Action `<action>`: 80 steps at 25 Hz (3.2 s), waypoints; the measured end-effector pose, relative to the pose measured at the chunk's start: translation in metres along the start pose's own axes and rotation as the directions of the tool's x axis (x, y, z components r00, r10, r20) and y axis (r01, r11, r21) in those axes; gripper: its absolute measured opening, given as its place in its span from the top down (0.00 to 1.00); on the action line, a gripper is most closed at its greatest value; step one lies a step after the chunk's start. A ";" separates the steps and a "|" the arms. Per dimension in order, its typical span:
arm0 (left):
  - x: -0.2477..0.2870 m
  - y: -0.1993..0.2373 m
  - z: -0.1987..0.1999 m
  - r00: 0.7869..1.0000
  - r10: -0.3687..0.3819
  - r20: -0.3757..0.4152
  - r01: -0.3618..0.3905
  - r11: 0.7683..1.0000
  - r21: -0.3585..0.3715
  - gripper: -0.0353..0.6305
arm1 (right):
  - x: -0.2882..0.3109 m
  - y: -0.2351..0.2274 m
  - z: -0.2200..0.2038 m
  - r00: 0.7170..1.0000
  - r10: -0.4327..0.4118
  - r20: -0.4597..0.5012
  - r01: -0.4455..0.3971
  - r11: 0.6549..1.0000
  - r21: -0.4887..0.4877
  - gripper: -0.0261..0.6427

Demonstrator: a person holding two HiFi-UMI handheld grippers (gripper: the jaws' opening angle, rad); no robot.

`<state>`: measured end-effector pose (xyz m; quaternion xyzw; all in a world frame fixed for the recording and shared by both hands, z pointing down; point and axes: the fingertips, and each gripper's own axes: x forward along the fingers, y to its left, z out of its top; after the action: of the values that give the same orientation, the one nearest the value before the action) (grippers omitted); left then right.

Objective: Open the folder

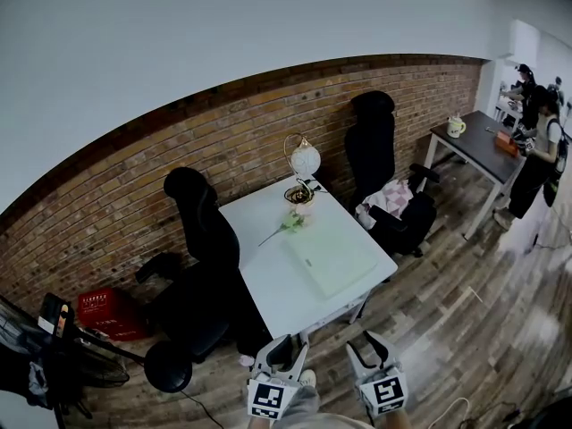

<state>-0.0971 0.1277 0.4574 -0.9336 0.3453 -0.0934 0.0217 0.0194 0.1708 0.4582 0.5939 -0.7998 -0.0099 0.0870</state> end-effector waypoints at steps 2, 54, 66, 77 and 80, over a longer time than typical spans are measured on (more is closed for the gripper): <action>0.008 0.008 0.000 1.000 -0.006 -0.004 0.006 1.000 0.006 0.72 | 0.010 -0.004 0.002 1.000 -0.004 0.003 0.004 1.000 0.001 0.70; 0.202 0.158 -0.018 0.983 -0.165 -0.078 0.158 0.984 -0.086 0.73 | 0.215 -0.101 -0.006 0.981 -0.139 -0.133 0.140 0.990 -0.002 0.70; 0.233 0.140 -0.053 0.981 -0.131 -0.146 0.112 0.985 -0.134 0.73 | 0.222 -0.127 -0.043 0.977 -0.058 -0.204 0.053 0.998 -0.026 0.70; 0.269 0.124 -0.087 0.970 -0.051 -0.238 0.007 0.983 -0.182 0.74 | 0.235 -0.159 -0.080 0.955 0.091 -0.283 -0.108 0.993 -0.045 0.70; 0.274 0.122 -0.095 0.966 -0.022 -0.259 -0.030 0.981 -0.194 0.74 | 0.241 -0.164 -0.087 0.946 0.133 -0.296 -0.151 0.988 -0.037 0.70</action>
<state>0.0102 -0.1406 0.5818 -0.9102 0.3546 -0.1803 -0.1156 0.1205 -0.0990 0.5553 0.5269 -0.8181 0.0607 0.2223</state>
